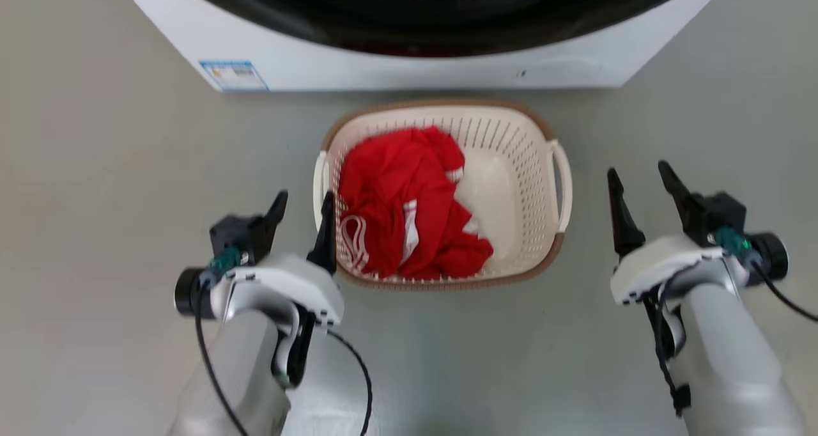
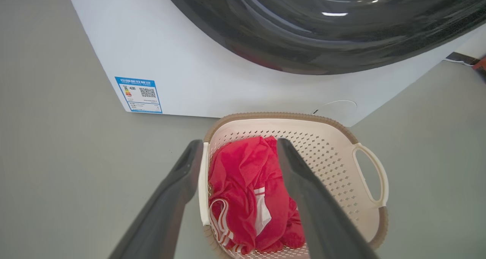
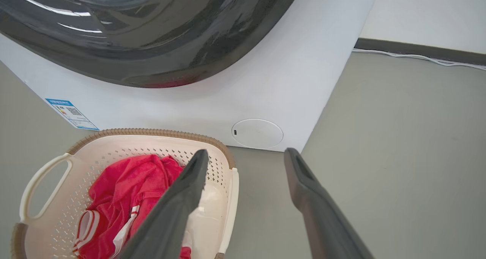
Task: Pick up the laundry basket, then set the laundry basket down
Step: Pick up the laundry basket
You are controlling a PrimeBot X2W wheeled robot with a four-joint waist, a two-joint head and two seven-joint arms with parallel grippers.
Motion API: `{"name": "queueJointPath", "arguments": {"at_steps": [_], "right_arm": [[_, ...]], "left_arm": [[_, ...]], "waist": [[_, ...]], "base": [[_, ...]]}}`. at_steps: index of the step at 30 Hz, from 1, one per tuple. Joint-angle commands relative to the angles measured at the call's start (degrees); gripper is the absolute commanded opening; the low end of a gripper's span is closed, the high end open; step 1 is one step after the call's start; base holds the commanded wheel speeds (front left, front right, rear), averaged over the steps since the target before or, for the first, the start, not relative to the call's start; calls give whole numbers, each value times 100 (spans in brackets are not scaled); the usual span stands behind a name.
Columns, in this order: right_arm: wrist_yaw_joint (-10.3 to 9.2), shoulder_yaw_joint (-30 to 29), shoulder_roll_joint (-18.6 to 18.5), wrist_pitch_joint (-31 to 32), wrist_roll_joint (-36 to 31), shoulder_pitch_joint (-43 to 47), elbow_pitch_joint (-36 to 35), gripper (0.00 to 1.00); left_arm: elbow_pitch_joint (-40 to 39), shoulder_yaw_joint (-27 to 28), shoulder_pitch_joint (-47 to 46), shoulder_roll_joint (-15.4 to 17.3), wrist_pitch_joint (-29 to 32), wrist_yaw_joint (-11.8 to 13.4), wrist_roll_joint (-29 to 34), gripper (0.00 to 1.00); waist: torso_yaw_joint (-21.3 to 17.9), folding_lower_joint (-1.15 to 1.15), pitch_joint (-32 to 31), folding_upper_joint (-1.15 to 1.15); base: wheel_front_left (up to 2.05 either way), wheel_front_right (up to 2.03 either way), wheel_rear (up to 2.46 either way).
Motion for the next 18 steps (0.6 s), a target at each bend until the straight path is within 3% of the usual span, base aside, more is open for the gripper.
{"name": "queueJointPath", "arguments": {"at_steps": [1, 18], "right_arm": [[34, 115, 14, -62, -121, -169, 43, 100], [34, -52, 14, -62, -522, -1194, 989, 100]], "left_arm": [[21, 82, -231, 77, -51, 3, -41, 100], [981, -199, -1339, 77, -51, 99, -283, 100]], "waist": [[52, 0, 427, 0], [69, 0, 1435, 0]], "base": [[0, 0, 0], [0, 0, 0]]}}
